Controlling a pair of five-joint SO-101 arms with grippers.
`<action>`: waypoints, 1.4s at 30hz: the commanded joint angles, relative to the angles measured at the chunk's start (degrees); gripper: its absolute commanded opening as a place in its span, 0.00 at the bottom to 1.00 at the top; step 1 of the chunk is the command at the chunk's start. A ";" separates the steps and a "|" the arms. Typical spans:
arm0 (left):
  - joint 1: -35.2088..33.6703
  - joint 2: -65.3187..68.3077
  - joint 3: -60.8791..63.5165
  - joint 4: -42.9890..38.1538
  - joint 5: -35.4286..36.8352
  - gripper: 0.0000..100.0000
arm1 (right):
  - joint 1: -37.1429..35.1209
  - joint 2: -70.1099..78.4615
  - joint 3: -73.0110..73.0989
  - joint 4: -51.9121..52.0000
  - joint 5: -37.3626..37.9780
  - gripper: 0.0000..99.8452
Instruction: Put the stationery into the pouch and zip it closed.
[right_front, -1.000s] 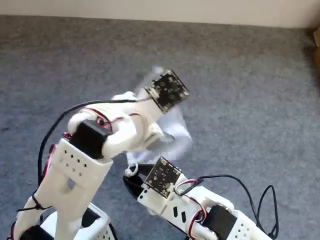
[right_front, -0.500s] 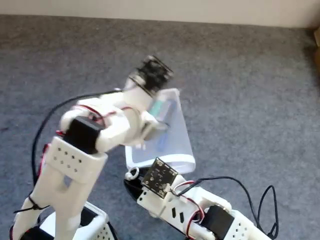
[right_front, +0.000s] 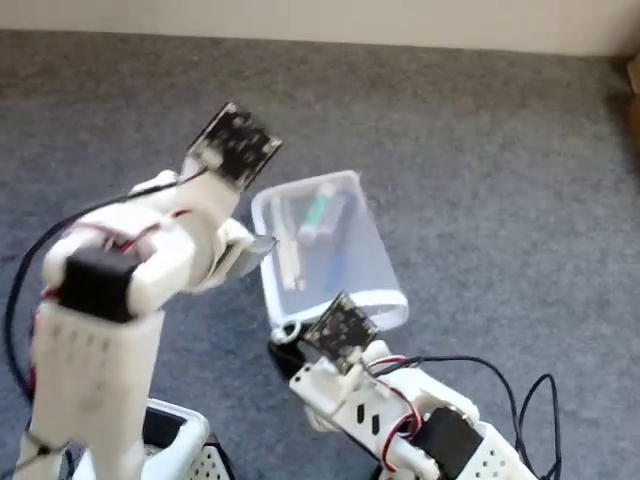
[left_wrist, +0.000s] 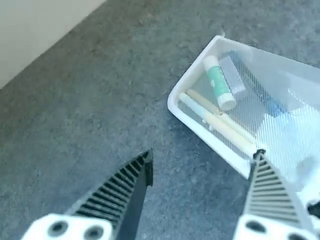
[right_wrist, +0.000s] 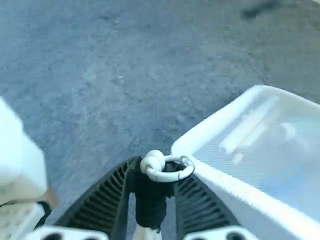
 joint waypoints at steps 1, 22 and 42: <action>-0.75 -9.45 3.38 0.70 -1.14 0.29 | 3.47 -0.84 -5.58 -0.13 -0.70 0.00; 4.09 -35.56 39.69 -16.44 -9.14 0.30 | 11.47 -0.84 -17.71 0.31 -0.70 0.00; 16.75 -37.23 46.99 -31.82 -4.84 0.29 | 11.21 -0.75 -26.77 13.05 -0.70 0.00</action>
